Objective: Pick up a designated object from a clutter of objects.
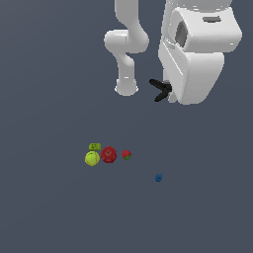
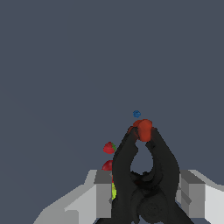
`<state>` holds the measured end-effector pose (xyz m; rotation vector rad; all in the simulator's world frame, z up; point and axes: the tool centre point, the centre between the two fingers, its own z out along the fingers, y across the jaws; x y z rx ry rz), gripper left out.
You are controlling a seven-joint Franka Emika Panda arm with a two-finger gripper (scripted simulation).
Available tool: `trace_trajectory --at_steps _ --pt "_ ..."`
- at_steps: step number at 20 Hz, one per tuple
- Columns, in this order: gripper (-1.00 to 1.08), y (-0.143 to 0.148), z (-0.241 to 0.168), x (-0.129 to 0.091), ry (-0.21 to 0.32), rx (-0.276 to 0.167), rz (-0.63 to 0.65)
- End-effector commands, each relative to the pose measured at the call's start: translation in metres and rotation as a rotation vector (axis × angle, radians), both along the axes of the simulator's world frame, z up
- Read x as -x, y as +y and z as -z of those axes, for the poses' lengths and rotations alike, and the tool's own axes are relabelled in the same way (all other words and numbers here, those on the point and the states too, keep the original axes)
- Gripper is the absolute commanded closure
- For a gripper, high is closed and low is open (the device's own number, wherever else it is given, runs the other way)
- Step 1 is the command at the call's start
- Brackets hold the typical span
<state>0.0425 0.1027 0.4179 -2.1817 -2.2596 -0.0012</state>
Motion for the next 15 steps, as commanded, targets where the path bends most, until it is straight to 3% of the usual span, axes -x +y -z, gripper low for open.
trace_trajectory --at_steps 1,15 --pt "1.08 0.0 -0.01 -0.005 0.0 0.0 0.0" --pt "1.08 0.001 -0.031 -0.017 0.0 0.001 -0.001"
